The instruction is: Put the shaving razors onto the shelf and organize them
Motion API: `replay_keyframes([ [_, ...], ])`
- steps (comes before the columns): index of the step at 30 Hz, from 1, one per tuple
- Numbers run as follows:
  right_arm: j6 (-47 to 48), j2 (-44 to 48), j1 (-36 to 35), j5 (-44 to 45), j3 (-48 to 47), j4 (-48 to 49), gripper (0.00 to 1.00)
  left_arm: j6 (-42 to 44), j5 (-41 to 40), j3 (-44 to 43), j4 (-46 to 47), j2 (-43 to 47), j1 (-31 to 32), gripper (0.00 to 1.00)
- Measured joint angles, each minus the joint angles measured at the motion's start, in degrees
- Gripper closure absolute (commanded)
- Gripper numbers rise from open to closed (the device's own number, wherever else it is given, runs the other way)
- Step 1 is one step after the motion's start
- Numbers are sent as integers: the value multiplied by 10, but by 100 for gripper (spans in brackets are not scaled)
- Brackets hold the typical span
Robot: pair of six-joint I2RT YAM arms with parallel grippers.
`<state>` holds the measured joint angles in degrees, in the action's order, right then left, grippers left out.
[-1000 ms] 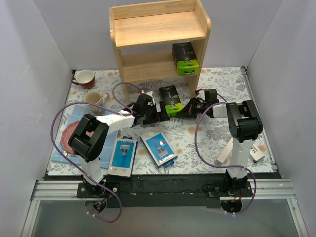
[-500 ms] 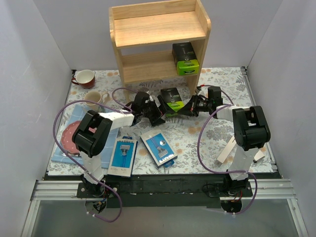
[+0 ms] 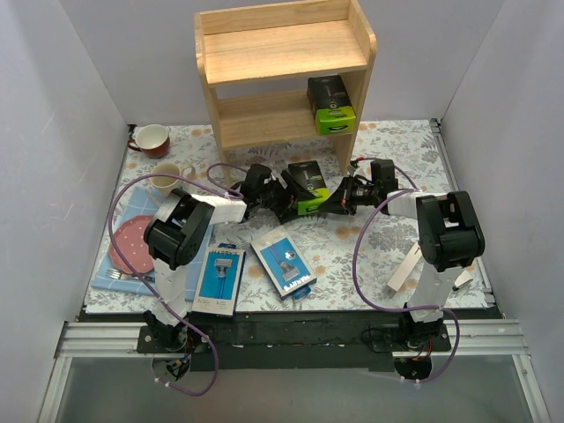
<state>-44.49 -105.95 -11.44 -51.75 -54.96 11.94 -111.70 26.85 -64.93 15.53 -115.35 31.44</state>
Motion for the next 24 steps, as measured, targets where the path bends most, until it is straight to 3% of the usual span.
replay_keyframes([
  [3, 14, 6, -2, 0, 0, -13, 99, 3, 3, 0, 2, -2, 0, 41],
  [7, 42, 23, -4, 4, -1, -35, 99, 23, 13, 5, 14, 4, -1, 59],
  [24, 204, 141, -43, -11, -85, -245, 99, 139, 16, 104, 31, 207, -8, 61],
])
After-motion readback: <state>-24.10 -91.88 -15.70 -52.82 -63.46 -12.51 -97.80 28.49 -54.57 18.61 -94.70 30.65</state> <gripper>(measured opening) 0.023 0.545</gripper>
